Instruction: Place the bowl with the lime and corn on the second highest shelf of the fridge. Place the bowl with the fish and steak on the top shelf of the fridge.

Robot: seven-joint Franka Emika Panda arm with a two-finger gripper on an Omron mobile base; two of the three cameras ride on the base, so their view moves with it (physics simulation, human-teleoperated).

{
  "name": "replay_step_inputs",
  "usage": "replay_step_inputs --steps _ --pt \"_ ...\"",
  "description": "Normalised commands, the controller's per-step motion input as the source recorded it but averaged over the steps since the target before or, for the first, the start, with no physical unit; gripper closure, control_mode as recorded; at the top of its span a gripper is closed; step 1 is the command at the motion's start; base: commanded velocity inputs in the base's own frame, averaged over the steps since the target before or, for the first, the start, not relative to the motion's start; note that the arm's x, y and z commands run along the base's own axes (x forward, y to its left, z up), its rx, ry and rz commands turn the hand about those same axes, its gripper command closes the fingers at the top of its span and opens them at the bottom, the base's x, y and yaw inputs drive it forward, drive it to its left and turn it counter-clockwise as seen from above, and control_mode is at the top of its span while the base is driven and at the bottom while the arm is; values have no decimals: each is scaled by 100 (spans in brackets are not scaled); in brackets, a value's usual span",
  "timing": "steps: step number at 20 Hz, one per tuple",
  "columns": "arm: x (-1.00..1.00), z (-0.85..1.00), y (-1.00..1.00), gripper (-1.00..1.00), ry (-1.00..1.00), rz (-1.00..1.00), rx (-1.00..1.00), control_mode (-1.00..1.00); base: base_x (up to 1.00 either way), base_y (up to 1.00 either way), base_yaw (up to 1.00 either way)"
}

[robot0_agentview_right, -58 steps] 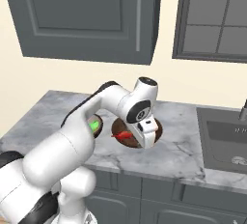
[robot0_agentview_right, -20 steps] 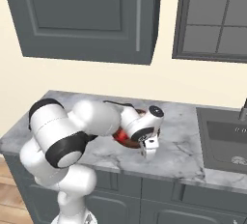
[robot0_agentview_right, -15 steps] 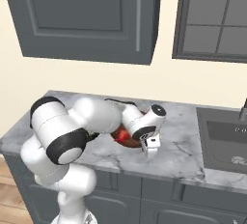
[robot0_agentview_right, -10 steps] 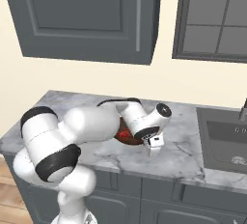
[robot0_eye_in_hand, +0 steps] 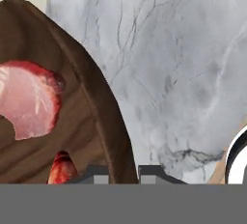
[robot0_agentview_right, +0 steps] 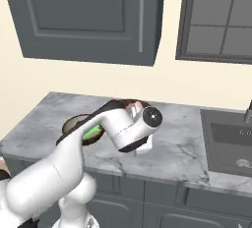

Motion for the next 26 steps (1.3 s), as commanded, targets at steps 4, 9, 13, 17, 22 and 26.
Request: replay_step_inputs --steps 4,9,13,17,22,26 --pt "-100 89 34 100 -6 -13 15 -100 0 0 0" --pt "-88 49 46 100 0 -3 9 -100 0 0 0" --pt "-45 3 47 100 0 1 0 100 -17 7 1" --pt "0 0 0 100 0 0 0 100 -34 0 -55" --pt "0 0 0 100 0 0 0 100 0 -7 -83" --pt "0 0 0 100 0 0 0 100 0 -37 -81"
